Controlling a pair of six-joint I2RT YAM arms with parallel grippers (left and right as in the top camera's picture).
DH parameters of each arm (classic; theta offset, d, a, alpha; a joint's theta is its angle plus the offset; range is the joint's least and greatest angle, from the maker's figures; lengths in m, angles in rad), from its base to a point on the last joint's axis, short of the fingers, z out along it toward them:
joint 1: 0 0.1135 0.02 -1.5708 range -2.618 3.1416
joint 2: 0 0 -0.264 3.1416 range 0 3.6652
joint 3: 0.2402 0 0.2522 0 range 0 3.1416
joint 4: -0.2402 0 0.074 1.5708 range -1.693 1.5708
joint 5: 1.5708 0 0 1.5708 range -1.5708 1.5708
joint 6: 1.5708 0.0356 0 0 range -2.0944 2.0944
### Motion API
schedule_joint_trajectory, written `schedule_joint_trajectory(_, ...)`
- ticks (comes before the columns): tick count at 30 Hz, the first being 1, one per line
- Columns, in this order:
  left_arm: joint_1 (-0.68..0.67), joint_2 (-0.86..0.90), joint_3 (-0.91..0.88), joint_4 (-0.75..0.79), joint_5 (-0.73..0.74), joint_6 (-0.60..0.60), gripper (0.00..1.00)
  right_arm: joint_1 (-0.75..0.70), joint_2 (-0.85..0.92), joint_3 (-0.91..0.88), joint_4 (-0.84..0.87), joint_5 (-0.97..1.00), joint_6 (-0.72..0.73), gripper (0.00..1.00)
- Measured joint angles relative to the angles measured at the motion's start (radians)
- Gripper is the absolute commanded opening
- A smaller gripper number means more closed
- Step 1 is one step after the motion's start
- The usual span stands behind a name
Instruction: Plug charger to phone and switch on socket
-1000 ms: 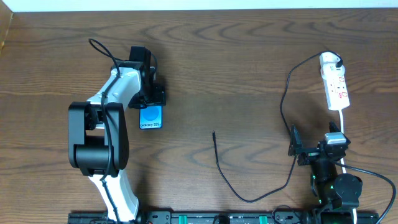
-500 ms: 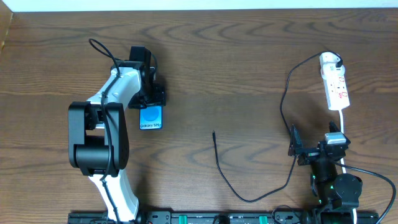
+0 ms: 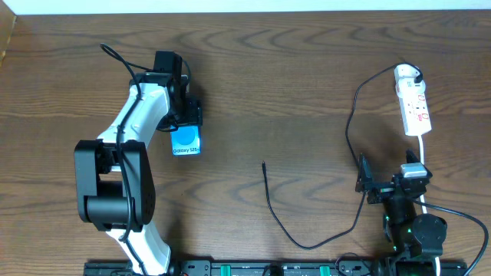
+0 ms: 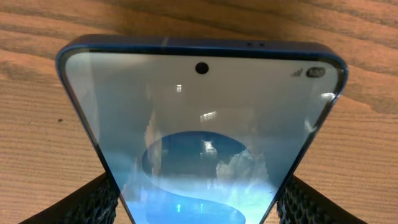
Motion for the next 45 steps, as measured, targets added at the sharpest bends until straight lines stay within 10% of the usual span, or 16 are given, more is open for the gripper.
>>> schedule_joint_trajectory(45,0.000,0.074,0.000,0.058,0.000,0.000,0.07,0.000,0.000,0.000,0.000,0.000,0.000,0.99)
